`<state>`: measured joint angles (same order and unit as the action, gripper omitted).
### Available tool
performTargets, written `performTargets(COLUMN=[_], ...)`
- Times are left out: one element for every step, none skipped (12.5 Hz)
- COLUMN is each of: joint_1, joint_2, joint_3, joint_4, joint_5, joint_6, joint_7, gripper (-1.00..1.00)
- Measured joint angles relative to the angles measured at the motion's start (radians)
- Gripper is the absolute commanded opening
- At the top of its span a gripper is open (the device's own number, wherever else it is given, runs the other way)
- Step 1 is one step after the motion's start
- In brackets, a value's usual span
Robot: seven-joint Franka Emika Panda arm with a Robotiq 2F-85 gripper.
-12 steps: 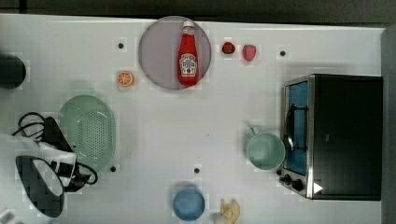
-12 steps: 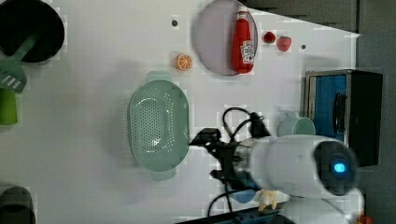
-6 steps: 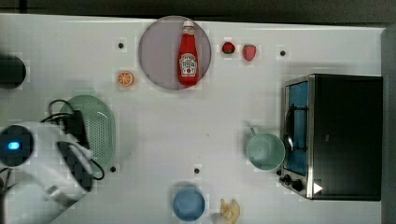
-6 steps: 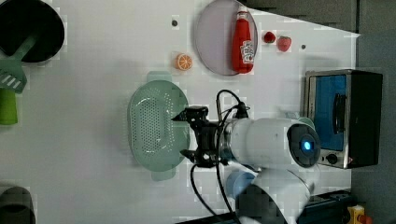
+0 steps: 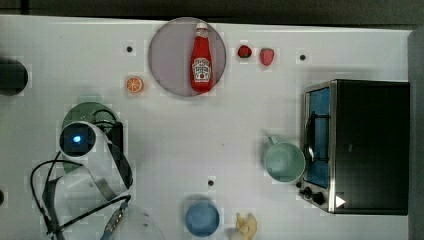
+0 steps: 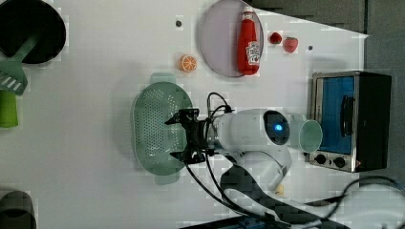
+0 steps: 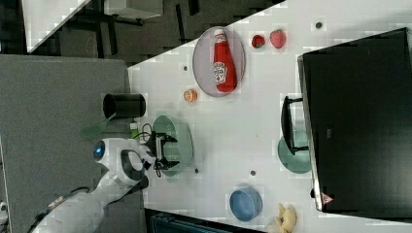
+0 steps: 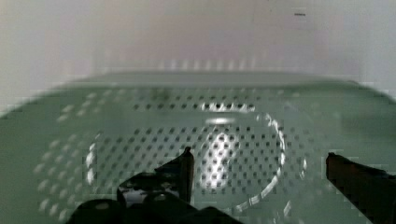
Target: Drag strainer left to right.
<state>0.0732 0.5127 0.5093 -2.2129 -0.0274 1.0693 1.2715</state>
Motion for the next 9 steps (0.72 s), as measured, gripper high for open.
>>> performTargets(joint_1=[0.016, 0.018, 0.031, 0.047, 0.06, 0.062, 0.055, 0.048, 0.049], joint_2=[0.015, 0.033, 0.047, 0.054, 0.047, 0.043, 0.039, 0.038, 0.037], joint_3=[-0.027, -0.034, -0.052, -0.073, -0.091, -0.098, -0.096, -0.091, -0.093], joint_4=[-0.012, -0.016, -0.016, -0.02, -0.029, -0.031, -0.029, -0.027, -0.027], joint_5=[-0.01, -0.021, -0.012, -0.012, -0.013, -0.022, -0.037, -0.039, -0.038], joint_6=[0.027, 0.041, 0.044, 0.058, 0.074, 0.086, 0.08, 0.07, 0.069], joint_7=[0.007, 0.011, 0.014, 0.019, 0.021, 0.021, 0.021, 0.021, 0.021], gripper=[1.0, 1.0, 1.0, 1.0, 1.0, 1.0, 1.0, 1.0, 1.0])
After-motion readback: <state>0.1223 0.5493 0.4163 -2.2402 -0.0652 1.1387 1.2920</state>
